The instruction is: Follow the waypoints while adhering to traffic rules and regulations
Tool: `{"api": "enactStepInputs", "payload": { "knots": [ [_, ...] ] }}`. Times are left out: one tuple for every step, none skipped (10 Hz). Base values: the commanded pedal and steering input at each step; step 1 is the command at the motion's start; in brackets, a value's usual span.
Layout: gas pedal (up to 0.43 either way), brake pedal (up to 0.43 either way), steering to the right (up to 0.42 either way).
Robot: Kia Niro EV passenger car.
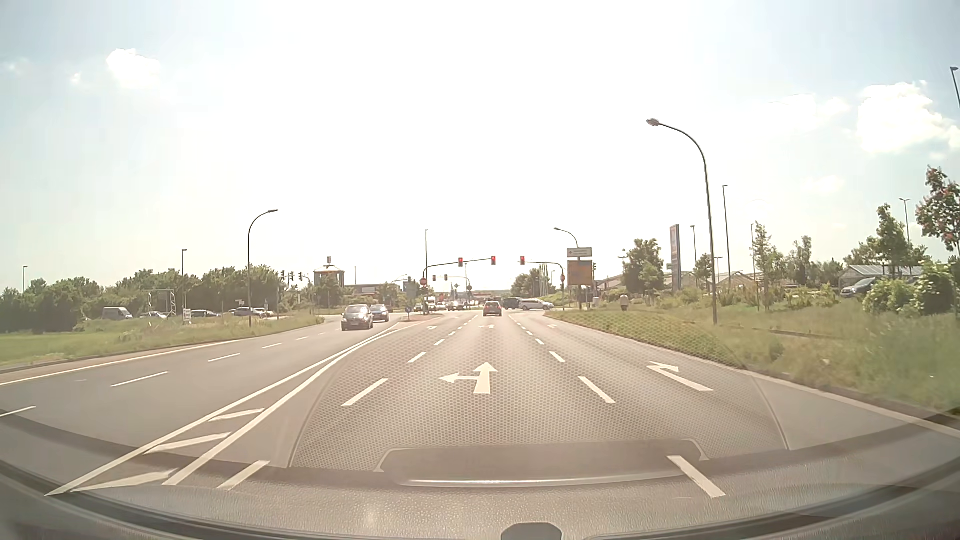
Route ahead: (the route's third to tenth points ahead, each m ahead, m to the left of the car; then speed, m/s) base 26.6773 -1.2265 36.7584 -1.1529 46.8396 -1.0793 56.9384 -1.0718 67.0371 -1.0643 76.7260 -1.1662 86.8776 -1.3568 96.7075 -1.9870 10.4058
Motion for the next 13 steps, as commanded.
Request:
{"api": "enactStepInputs", "payload": {
  "knots": [
    [0.047,0.0,0.002],
    [0.028,0.0,0.002],
    [0.028,0.0,0.002],
    [0.0,0.0,0.002],
    [0.0,0.0,0.001],
    [0.0,0.0,0.0],
    [0.0,0.0,0.0],
    [0.0,0.0,-0.001],
    [0.0,0.0,-0.001],
    [0.0,0.0,-0.001],
    [0.0,0.0,-0.002],
    [0.0,0.0,-0.004],
    [0.0,0.0,-0.006]
  ]
}}
